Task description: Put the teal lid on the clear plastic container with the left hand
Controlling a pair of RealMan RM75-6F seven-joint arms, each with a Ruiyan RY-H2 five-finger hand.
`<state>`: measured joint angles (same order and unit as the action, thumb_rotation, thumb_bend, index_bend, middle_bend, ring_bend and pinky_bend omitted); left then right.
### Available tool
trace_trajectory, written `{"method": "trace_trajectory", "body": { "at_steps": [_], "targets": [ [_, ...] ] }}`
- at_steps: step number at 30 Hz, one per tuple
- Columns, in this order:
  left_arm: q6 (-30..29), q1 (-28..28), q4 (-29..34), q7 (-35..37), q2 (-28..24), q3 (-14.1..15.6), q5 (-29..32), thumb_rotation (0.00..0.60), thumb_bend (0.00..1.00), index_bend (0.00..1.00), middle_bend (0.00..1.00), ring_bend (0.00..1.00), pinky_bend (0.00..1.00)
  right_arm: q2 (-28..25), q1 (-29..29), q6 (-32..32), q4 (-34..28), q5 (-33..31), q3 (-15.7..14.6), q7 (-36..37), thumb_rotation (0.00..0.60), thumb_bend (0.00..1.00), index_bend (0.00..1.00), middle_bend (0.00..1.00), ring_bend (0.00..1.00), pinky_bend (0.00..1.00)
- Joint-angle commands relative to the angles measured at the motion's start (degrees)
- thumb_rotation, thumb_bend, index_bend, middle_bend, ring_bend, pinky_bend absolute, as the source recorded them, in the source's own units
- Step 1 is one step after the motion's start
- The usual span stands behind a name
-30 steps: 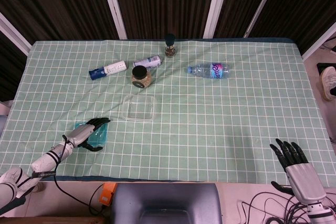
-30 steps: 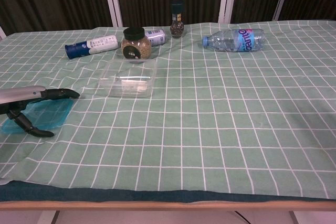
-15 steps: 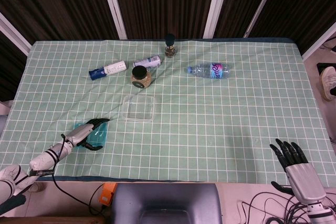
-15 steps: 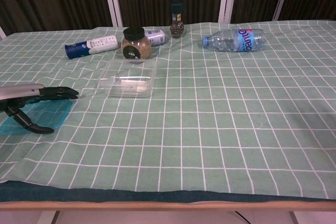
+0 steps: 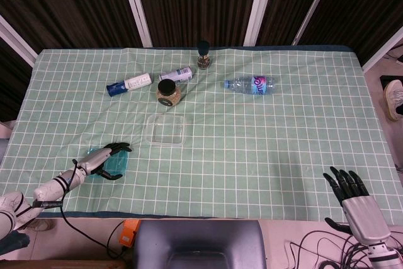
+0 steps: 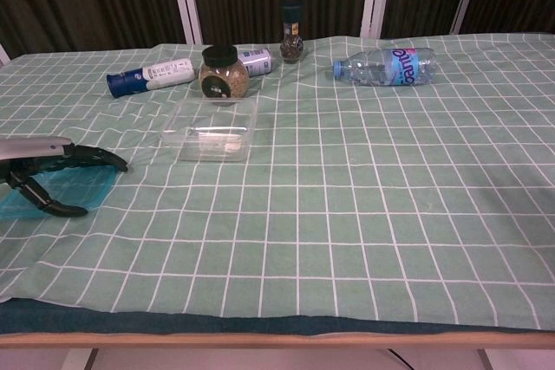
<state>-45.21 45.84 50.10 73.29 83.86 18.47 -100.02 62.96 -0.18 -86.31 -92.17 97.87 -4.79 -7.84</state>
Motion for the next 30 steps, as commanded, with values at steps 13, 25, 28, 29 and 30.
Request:
{"method": "trace_trajectory", "body": {
  "at_steps": [13,25,28,29,30],
  "targets": [
    [-7.77,-3.31,-1.08,-3.69,0.21,-1.56,1.30,0.600,0.31,0.28,0.37,0.60,0.74,0.00,-0.02,-0.03,0.05,0.02,-0.06,0.10,0.600,0.22,0.00,0.00,0.00,0.00],
    [-17.63,-9.17,0.63,-21.33,0.43,-6.67,4.33,0.600,0.31,0.29,0.37,0.60,0.74,0.06,-0.12,-0.17,0.04,0.14,-0.14,-0.01,0.600,0.22,0.00,0.00,0.00,0.00],
    [-19.07,-9.65,2.04,-23.92,-0.25,-7.44,4.38,0.600,0.31,0.29,0.37,0.60,0.74,0.07,-0.12,-0.21,0.03,0.14,-0.12,0.01,0.600,0.22,0.00,0.00,0.00,0.00],
    [-19.72,-9.82,2.68,-24.97,-0.58,-7.74,4.35,0.600,0.31,0.29,0.37,0.60,0.74,0.07,-0.13,-0.21,0.03,0.16,-0.13,-0.01,0.600,0.22,0.00,0.00,0.00,0.00],
    [-20.23,-9.94,3.19,-25.82,-0.83,-7.97,4.30,0.600,0.31,0.29,0.37,0.60,0.74,0.07,-0.13,-0.22,0.04,0.17,-0.13,-0.02,0.600,0.22,0.00,0.00,0.00,0.00]
  ]
}}
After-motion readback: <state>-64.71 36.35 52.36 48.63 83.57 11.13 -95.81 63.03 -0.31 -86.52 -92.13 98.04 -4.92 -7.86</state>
